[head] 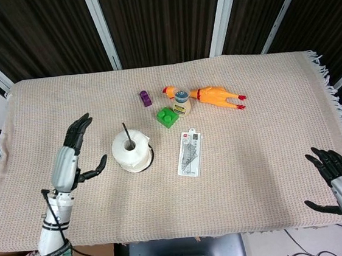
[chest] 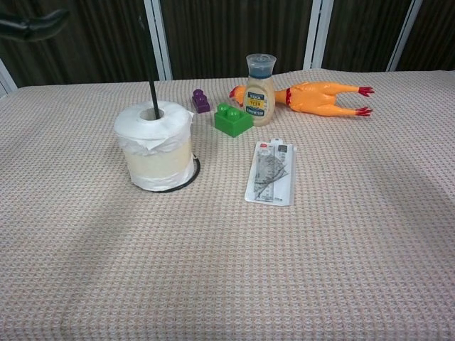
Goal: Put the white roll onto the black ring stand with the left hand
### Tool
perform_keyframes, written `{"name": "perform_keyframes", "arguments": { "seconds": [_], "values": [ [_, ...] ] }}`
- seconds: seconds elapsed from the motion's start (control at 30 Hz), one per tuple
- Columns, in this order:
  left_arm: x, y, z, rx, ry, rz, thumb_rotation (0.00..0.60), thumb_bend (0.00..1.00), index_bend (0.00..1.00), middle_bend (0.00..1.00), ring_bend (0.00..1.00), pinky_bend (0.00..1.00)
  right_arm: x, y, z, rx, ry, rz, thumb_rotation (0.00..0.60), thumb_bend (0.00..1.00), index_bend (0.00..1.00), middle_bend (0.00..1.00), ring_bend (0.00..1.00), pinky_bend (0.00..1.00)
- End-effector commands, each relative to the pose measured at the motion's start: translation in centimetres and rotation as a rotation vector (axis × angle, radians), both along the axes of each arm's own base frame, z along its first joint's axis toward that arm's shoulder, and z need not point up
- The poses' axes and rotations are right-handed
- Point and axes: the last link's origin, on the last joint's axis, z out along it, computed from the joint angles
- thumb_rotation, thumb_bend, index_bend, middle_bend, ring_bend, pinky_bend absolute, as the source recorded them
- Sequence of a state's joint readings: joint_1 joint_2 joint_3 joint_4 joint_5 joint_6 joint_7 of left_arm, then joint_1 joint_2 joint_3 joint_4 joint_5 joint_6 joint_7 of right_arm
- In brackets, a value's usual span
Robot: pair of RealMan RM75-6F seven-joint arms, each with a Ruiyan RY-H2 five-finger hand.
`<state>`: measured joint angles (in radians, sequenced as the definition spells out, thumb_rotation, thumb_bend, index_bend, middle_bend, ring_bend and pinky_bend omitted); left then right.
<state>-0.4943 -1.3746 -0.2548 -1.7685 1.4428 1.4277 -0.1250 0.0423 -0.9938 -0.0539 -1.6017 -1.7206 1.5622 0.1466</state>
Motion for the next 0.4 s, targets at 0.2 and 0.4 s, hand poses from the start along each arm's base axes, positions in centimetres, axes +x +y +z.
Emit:
{"name": "perform_keyframes", "arguments": {
  "seconds": [0.2, 0.4],
  "values": [
    [-15.9, -10.7, 0.4, 0.01, 0.469, 0.131, 0.6, 0.42, 0.0, 0.0, 0.0, 0.0, 0.6, 0.5, -1.5, -0.015, 0.056, 0.012, 0.6, 0.0, 0.0, 0.0, 0.0, 0.0],
    [-16.1, -12.2, 0.5, -0.03, 0.628, 0.137, 0.6, 0.42, 0.0, 0.0, 0.0, 0.0, 0.8, 0.5, -2.7, -0.014, 0.085, 0.012, 0.6, 0.0, 0.0, 0.0, 0.0, 0.0]
  ]
}}
